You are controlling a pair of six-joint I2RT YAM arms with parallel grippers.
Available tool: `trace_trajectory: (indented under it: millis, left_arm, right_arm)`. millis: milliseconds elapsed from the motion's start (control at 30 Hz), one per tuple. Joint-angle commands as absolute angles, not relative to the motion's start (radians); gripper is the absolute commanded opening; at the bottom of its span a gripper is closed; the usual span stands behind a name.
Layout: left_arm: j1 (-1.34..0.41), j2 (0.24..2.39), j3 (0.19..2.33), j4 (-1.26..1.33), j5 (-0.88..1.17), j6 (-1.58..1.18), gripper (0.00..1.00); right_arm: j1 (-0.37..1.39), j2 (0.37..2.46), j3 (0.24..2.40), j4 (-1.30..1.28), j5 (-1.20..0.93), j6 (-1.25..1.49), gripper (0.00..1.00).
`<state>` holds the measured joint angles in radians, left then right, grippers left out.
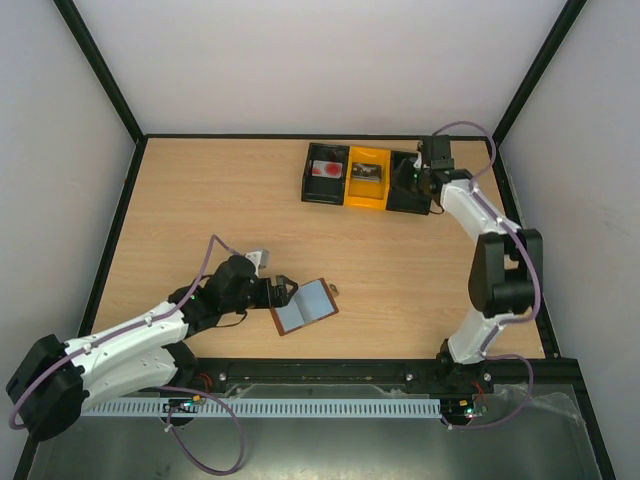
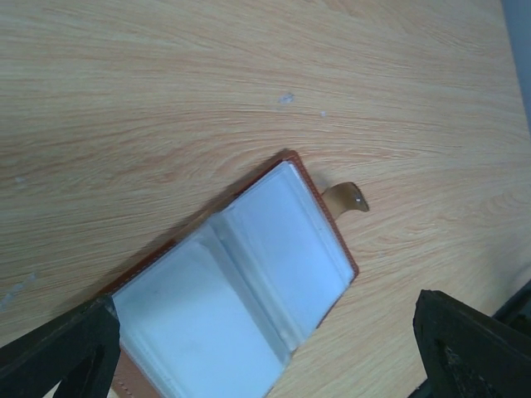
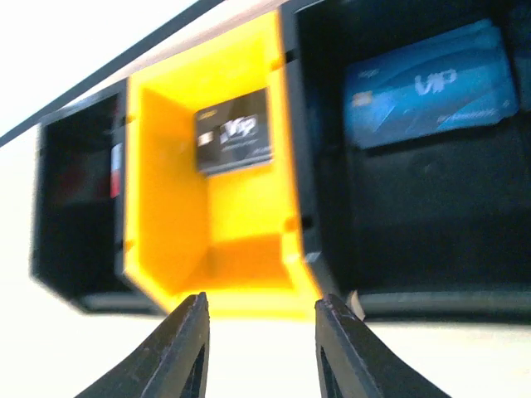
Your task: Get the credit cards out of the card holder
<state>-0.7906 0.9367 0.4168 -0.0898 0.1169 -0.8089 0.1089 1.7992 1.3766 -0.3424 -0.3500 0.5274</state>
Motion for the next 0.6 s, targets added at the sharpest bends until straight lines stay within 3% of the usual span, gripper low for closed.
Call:
trace_trajectory:
  millis: [0, 300, 567]
  left_arm:
    - [-0.782, 0.947, 0.388, -0.068, 0.070, -0.845, 0.97]
    - [-0.765, 0.978, 0.374, -0.057, 0.064, -0.860, 0.89]
    - [-0.761, 0.983, 0.292, 0.066, 0.128, -0.951, 0.88]
  right_arm:
    - [0.151, 1.632, 1.239, -0.270, -0.359, 0.556, 0.36]
    - [0.279, 1.369, 0.924, -0.193, -0.357, 0.586, 0.42]
    - [0.471, 1.263, 0.741, -0.148, -0.321, 0.616, 0.48]
